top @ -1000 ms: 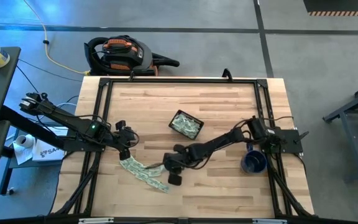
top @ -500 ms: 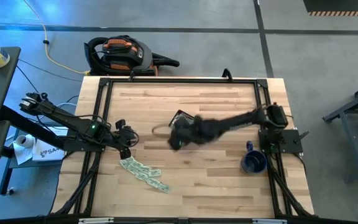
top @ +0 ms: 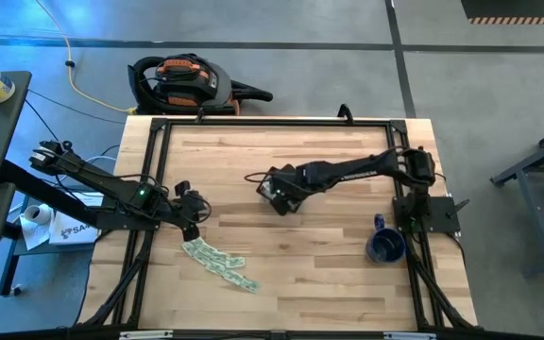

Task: Pick and place Stevia / Truvia into bins
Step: Put the stevia packet into the black bin

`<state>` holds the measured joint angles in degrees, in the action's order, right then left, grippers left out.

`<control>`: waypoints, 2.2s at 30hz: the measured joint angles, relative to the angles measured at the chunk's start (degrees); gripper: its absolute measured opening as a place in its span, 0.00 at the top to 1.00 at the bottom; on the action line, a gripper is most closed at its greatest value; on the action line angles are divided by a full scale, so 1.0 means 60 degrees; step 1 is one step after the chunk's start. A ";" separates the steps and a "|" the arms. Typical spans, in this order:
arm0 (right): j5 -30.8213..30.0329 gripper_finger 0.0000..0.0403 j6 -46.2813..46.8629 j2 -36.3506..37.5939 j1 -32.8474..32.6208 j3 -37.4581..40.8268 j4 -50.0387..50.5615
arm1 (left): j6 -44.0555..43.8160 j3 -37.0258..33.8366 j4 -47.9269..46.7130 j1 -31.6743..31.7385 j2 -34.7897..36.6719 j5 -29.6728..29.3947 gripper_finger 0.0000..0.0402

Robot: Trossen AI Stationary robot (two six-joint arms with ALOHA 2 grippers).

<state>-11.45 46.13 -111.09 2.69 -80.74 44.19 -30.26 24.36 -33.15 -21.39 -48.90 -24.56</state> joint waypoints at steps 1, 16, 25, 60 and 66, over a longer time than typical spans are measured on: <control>0.0057 0.99 0.0071 0.0000 -0.0003 0.0096 0.0004 | 0.0000 0.0000 0.0003 0.0000 0.0000 -0.0003 0.71; -0.0794 0.83 -0.0014 0.0011 -0.0417 -0.0887 0.1126 | 0.0320 0.0000 0.0004 0.0000 0.0000 -0.0018 0.71; 0.0267 0.64 -0.1248 0.0195 -0.0831 -0.0961 -0.0204 | 0.0288 0.0000 0.0011 0.0000 0.0000 -0.0029 0.71; -0.0670 0.48 -0.3119 -0.0692 -0.3874 -0.2562 0.2693 | 0.2830 0.1650 0.1258 0.0239 -0.2732 0.3446 0.71; -0.1063 0.48 -0.1844 0.1040 -0.4667 -0.0012 0.1652 | 0.3207 0.2243 -0.0013 0.0232 -0.2834 0.2872 0.71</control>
<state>-17.83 35.06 -104.85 -25.31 -80.82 54.10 -11.02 37.82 -33.23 -20.00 -65.91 -7.32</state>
